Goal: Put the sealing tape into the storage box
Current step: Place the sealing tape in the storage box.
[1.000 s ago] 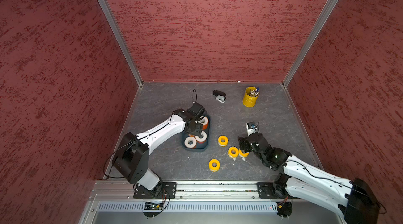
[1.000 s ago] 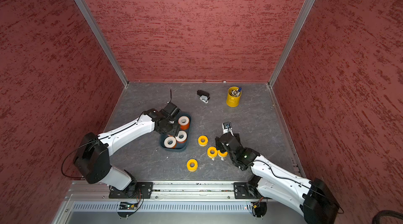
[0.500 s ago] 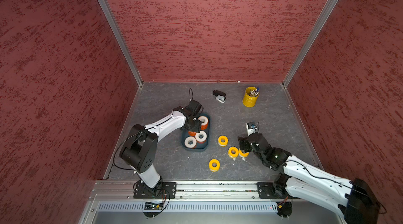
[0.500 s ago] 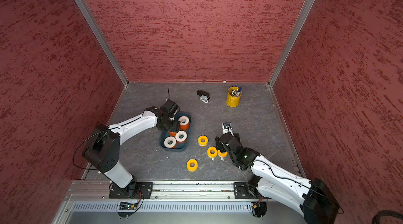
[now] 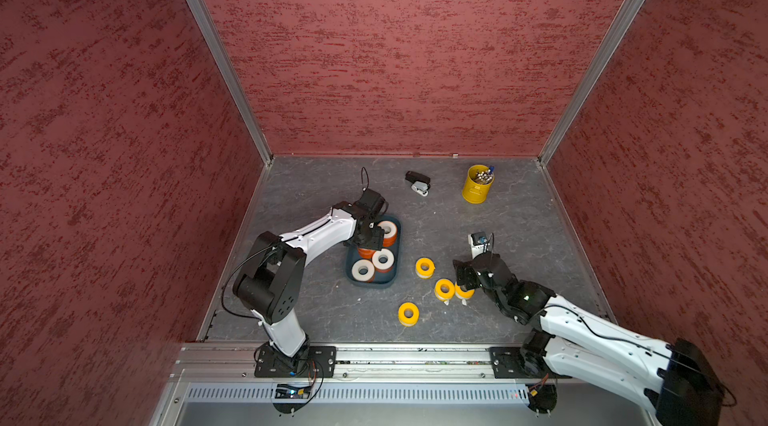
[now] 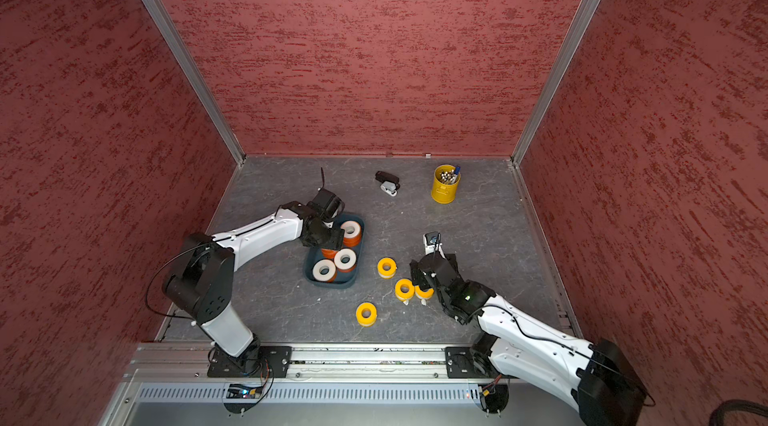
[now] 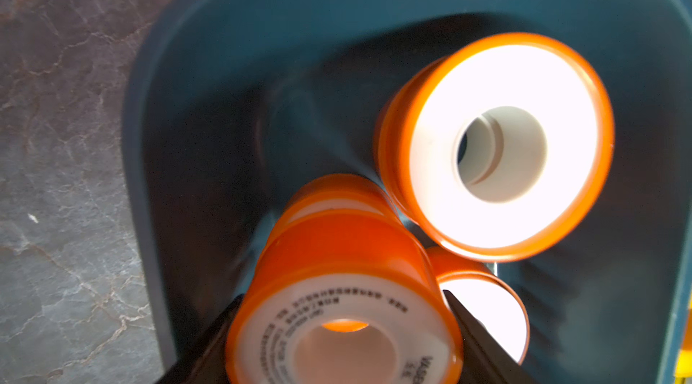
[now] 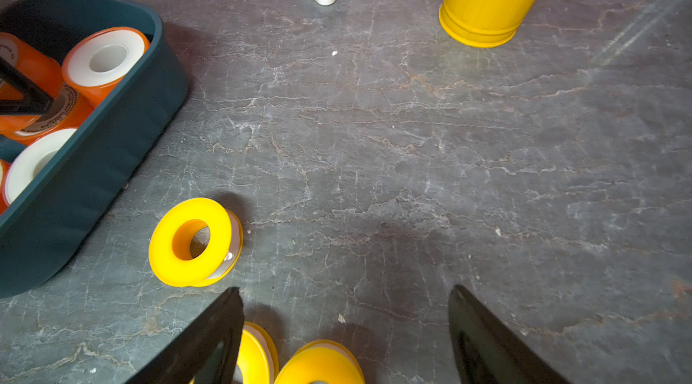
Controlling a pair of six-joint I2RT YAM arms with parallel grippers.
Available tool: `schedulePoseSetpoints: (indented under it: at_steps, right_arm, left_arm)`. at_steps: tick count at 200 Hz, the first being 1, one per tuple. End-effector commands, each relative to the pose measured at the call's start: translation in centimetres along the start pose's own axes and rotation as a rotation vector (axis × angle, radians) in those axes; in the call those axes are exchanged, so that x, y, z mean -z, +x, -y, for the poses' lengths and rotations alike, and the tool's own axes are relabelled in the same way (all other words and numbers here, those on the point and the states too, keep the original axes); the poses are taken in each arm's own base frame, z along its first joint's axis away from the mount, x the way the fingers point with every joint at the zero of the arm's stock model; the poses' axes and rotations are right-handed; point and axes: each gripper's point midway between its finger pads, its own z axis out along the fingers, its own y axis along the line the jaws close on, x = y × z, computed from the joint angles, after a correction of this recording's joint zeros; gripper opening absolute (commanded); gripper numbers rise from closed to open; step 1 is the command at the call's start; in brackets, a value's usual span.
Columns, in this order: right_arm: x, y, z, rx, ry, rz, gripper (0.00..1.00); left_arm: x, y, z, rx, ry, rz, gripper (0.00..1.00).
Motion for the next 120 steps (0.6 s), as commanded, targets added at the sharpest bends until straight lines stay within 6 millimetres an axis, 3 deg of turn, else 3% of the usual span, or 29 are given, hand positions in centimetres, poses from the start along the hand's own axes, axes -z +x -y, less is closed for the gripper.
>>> schedulePoseSetpoints:
  at_steps: [1,69,120]
  right_arm:
    - [0.28,-1.06,-0.54,-0.012,-0.02,0.031,0.87]
    - [0.25,-1.06,-0.56,-0.012,-0.019,0.03,0.87]
    - [0.25,-1.06,-0.51,-0.013,-0.018,0.03,0.87]
  left_arm:
    - [0.11,-1.41,-0.12,-0.003,-0.007,0.037,0.62]
    - [-0.15,-1.12,-0.24,0.001,-0.009,0.025,0.65]
    - [-0.37,-0.98,-0.43,0.006,-0.017,0.023,0.8]
